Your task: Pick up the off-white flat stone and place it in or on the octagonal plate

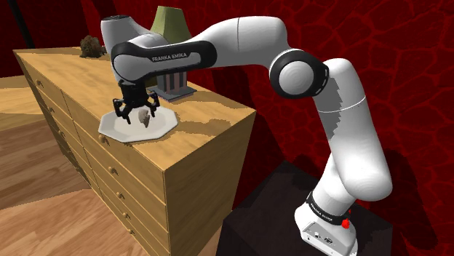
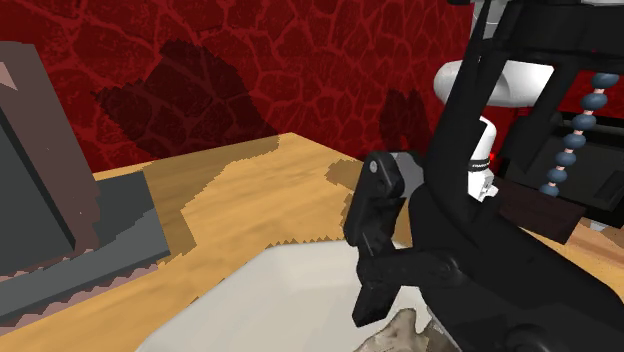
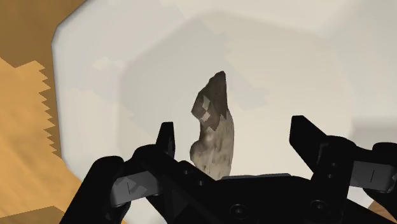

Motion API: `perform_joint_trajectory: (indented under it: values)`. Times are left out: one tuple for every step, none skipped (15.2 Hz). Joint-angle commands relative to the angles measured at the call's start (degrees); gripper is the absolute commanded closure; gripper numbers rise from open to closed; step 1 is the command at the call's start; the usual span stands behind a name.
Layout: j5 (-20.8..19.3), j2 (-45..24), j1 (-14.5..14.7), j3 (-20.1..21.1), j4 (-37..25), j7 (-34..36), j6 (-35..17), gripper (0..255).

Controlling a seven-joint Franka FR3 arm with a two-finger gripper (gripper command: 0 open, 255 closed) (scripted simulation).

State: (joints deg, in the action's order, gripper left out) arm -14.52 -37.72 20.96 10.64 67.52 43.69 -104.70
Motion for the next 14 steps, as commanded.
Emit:
perform_joint_trajectory:
  values:
    - [0.0, 0.0, 0.0, 0.0, 0.0, 0.0, 0.0, 0]
    - [0.0, 0.0, 0.0, 0.0, 0.1, 0.0, 0.0, 0]
    - [0.1, 0.2, 0.2, 0.1, -1.6, -0.2, 1.8, 0]
    - [0.2, 0.3, 0.5, 0.1, -3.4, -0.3, 3.7, 0]
    - [0.2, 0.2, 0.8, 0.2, -5.5, -0.5, 5.6, 0]
    - [0.3, 0.0, 1.0, 0.2, -7.3, -0.7, 7.2, 0]
    - [0.3, 0.0, 1.0, 0.2, -7.3, -0.7, 7.2, 0]
    - [0.3, 0.0, 1.0, 0.2, -7.2, -0.7, 7.2, 0]
    - [0.3, 0.0, 1.0, 0.2, -7.2, -0.7, 7.2, 0]
    - [0.3, 0.0, 1.0, 0.2, -7.2, -0.7, 7.2, 0]
    - [0.3, 0.0, 1.0, 0.2, -7.3, -0.7, 7.2, 0]
    - [0.3, 0.0, 1.0, 0.2, -7.3, -0.7, 7.2, 0]
    - [0.3, 0.0, 1.0, 0.2, -7.3, -0.7, 7.2, 0]
    - [0.3, 0.0, 1.0, 0.2, -7.3, -0.7, 7.2, 0]
